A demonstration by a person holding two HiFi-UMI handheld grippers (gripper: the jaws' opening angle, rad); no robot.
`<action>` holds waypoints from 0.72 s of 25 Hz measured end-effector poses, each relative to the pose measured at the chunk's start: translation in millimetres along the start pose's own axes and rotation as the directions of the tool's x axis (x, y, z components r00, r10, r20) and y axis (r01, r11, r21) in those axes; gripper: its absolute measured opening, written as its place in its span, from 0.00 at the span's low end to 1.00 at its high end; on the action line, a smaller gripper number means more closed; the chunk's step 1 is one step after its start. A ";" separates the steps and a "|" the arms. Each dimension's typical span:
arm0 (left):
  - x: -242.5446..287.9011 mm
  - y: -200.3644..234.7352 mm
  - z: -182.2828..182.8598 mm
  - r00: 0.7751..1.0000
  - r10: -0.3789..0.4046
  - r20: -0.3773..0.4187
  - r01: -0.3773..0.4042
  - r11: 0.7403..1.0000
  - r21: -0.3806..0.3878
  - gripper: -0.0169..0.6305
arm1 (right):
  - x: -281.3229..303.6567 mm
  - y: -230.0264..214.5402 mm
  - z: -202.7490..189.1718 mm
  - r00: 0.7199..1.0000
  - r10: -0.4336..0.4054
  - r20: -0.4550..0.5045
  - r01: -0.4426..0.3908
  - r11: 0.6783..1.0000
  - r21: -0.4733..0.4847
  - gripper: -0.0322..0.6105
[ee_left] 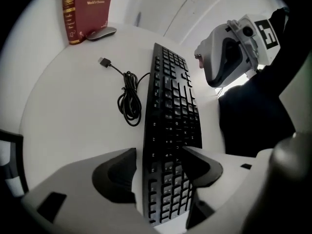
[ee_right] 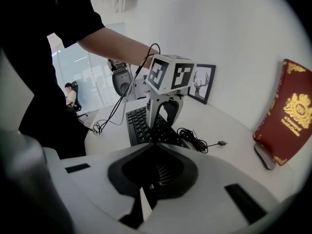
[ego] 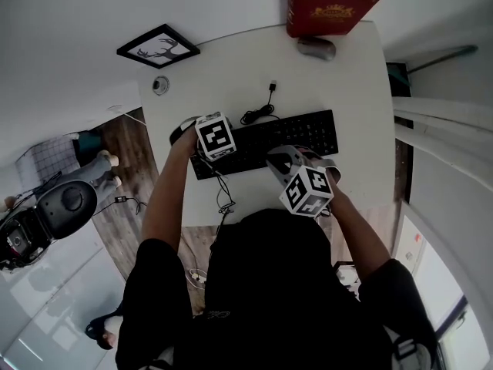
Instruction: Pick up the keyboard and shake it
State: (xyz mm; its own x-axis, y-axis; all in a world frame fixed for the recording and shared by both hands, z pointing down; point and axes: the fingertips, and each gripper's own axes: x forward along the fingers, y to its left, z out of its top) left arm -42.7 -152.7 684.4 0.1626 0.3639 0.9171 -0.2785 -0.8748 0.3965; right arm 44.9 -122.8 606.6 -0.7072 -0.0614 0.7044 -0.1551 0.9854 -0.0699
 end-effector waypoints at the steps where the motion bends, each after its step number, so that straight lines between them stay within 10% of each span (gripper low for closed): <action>1: -1.0 0.7 1.5 1.000 0.012 -0.009 -0.012 1.000 0.001 0.47 | 0.3 -1.2 -1.3 1.000 -0.001 -0.003 0.001 1.000 0.004 0.08; 18: -30.2 -23.8 11.3 0.929 0.367 0.049 -0.369 0.928 0.054 0.36 | -23.8 -7.7 -11.7 0.994 -0.107 -0.030 0.107 0.994 -0.006 0.08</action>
State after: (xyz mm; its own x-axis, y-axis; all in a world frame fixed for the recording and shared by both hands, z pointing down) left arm -30.2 -146.6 646.8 0.0950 0.0019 0.9955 -0.2675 -0.9632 0.0274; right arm 71.0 -127.1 598.6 -0.6654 -0.1620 0.7287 -0.2257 0.9741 0.0105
